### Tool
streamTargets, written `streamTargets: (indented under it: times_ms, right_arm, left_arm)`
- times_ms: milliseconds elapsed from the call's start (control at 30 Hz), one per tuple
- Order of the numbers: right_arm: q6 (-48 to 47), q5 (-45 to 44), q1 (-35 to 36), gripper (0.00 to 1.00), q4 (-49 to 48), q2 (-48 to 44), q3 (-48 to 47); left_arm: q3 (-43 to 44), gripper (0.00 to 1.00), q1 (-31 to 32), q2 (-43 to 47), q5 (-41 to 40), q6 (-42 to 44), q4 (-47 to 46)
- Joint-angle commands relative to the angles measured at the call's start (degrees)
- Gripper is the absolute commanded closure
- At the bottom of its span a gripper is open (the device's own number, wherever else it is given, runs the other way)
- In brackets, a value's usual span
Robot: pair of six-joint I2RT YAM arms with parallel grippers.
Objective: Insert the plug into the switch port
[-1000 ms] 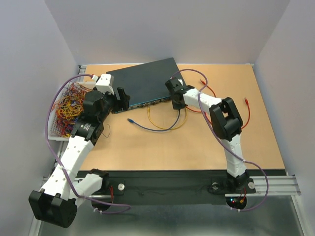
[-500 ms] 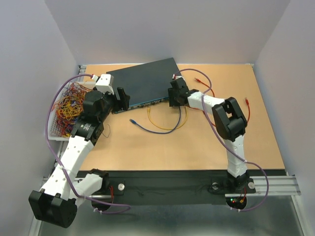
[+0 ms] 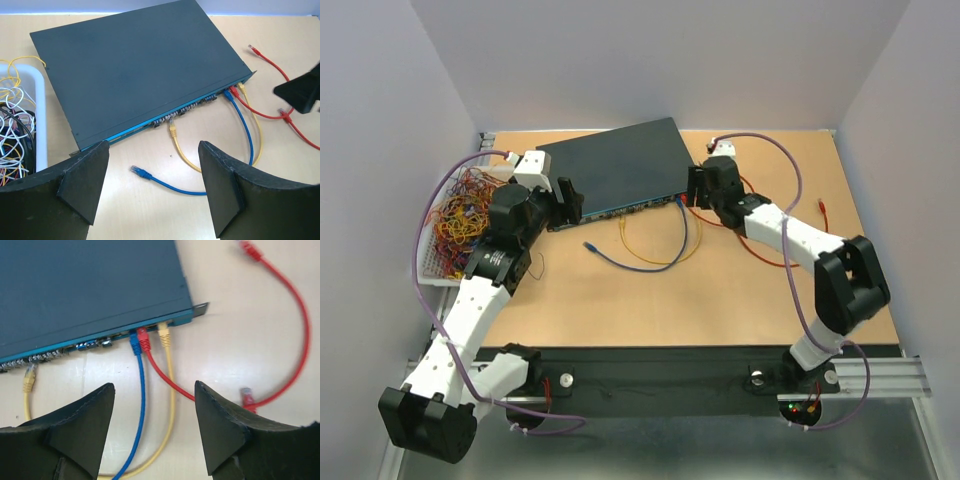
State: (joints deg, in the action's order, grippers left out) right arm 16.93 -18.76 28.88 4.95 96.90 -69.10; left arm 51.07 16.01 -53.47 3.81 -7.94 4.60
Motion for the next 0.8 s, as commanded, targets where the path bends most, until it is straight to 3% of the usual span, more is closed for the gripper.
streamTargets:
  times_ms: [0, 133, 233, 433, 767]
  right_arm:
    - [-0.23, -8.74, -0.32, 0.30, -0.56, -6.02, 4.76]
    - [2.92, -7.88, -4.00, 0.32, 4.27, -8.04, 9.50]
    - [6.53, -3.13, -11.37, 0.42, 4.54, -10.24, 15.02]
    - [6.27, -0.66, -12.10, 0.50, 4.45, -10.86, 18.39]
    - [4.69, 0.13, -12.10, 0.50, 1.91, -2.95, 15.67]
  left_arm:
    - [-0.88, 0.18, -0.28, 1.35, -0.12, 0.56, -1.52]
    - [-1.15, 0.18, -0.19, 1.53, 1.28, 0.30, -1.96]
    - [-1.15, 0.18, -0.28, 1.00, 2.16, 0.04, -2.05]
    - [-1.15, 0.19, -0.19, 0.56, 3.04, -0.23, -2.32]
    - [-1.32, 0.20, -0.10, -0.05, 2.25, 0.03, -2.23]
